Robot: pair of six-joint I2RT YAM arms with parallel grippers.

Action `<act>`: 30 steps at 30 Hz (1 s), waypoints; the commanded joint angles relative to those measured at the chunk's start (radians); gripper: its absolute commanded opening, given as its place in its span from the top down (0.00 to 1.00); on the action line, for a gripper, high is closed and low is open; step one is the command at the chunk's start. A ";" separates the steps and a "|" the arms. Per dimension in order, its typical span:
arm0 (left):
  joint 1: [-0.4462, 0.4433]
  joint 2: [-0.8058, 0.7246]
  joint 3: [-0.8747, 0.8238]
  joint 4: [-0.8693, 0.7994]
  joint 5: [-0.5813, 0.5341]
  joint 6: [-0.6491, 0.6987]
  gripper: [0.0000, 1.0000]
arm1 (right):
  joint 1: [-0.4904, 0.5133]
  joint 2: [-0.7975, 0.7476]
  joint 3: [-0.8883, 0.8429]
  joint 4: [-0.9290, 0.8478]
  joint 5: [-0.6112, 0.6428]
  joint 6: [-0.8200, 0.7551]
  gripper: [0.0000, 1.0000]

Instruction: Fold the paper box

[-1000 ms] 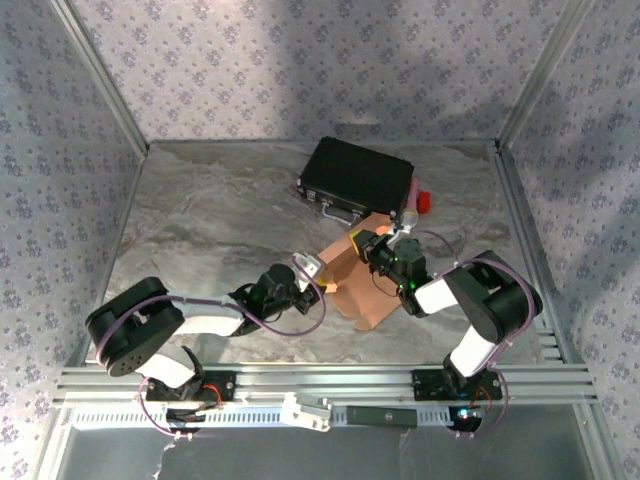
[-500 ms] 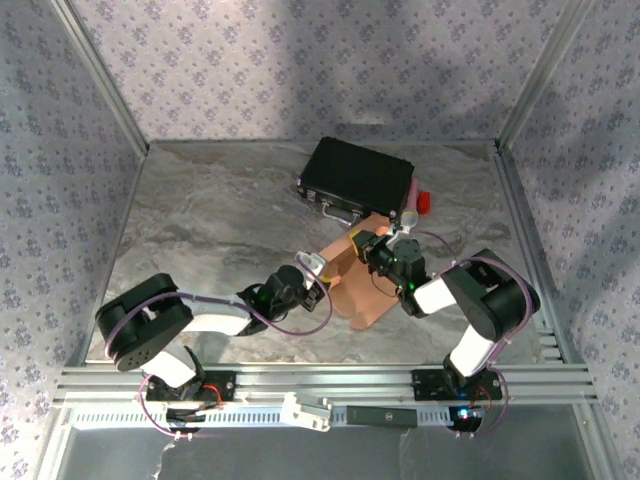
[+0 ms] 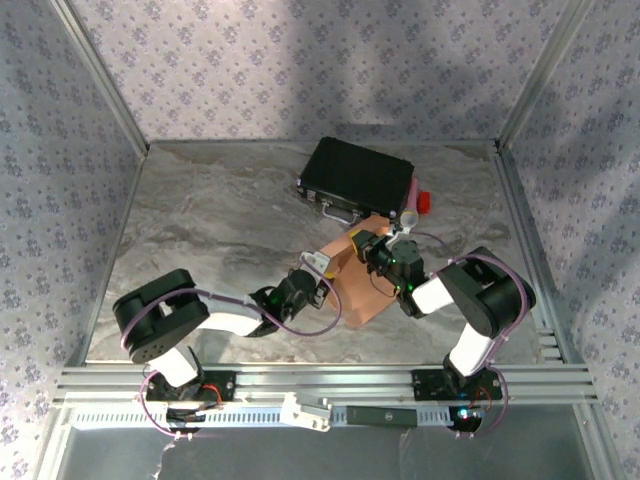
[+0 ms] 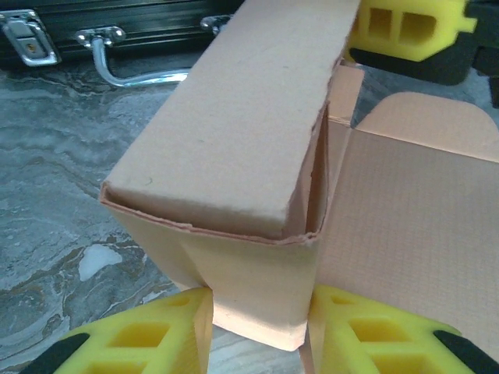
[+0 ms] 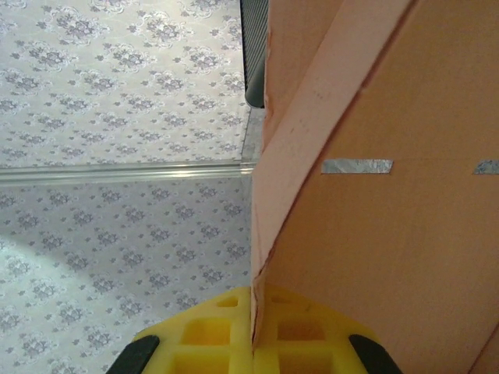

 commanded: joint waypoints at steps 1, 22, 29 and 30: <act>-0.008 0.031 0.041 0.063 -0.114 -0.035 0.64 | 0.019 0.015 0.005 -0.017 -0.006 0.010 1.00; -0.037 0.135 0.138 0.034 -0.269 -0.099 0.93 | 0.045 0.010 0.011 -0.048 0.017 0.054 1.00; -0.042 0.132 0.205 -0.118 -0.370 -0.195 1.00 | 0.091 -0.024 0.009 -0.105 0.073 0.056 1.00; -0.043 0.133 0.219 -0.144 -0.380 -0.209 1.00 | 0.098 -0.028 0.006 -0.109 0.087 0.056 1.00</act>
